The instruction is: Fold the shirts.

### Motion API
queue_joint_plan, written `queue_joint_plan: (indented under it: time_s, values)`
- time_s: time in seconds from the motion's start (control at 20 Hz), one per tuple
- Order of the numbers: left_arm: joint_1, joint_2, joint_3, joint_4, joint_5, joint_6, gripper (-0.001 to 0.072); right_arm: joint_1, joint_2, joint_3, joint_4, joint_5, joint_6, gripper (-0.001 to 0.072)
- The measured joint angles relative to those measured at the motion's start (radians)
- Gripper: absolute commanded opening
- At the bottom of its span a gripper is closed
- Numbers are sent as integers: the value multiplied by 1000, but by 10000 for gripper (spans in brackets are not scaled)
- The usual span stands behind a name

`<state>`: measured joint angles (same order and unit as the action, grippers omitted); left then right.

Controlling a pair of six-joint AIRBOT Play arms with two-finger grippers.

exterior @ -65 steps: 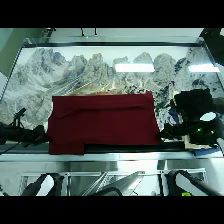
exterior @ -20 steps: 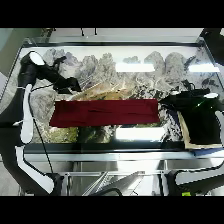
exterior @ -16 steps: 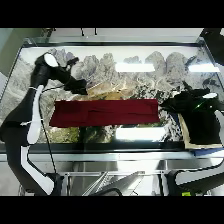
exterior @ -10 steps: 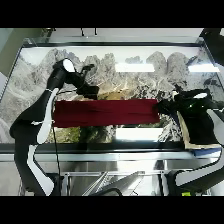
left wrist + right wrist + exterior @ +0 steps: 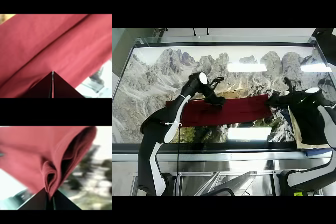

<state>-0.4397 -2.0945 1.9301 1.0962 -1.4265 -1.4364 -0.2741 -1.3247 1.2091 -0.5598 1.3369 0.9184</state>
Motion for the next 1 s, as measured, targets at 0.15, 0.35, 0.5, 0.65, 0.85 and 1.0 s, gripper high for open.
queue_joint_plan:
  time_s: [0.15, 0.35, 0.5, 0.65, 0.85, 1.0]
  values:
    - [-29, -55, 31, -46, 31, -1, 12, 0, 97, 86, 35, 119, 71, 15]
    - [-86, -118, 101, -210, 106, -4, 12, 1, 203, 178, 84, 234, 165, 16]
    - [-146, -133, 110, -318, 177, -7, 12, 1, 252, 234, 103, 288, 219, 15]
    - [-212, -139, 110, -375, 243, -8, 12, 1, 276, 261, 111, 309, 257, 15]
    - [-238, -112, 110, -402, 261, -7, 12, 1, 279, 271, 115, 317, 277, 16]
    - [-152, -35, 110, -409, 154, 5, 11, 8, 274, 259, 95, 315, 286, 16]
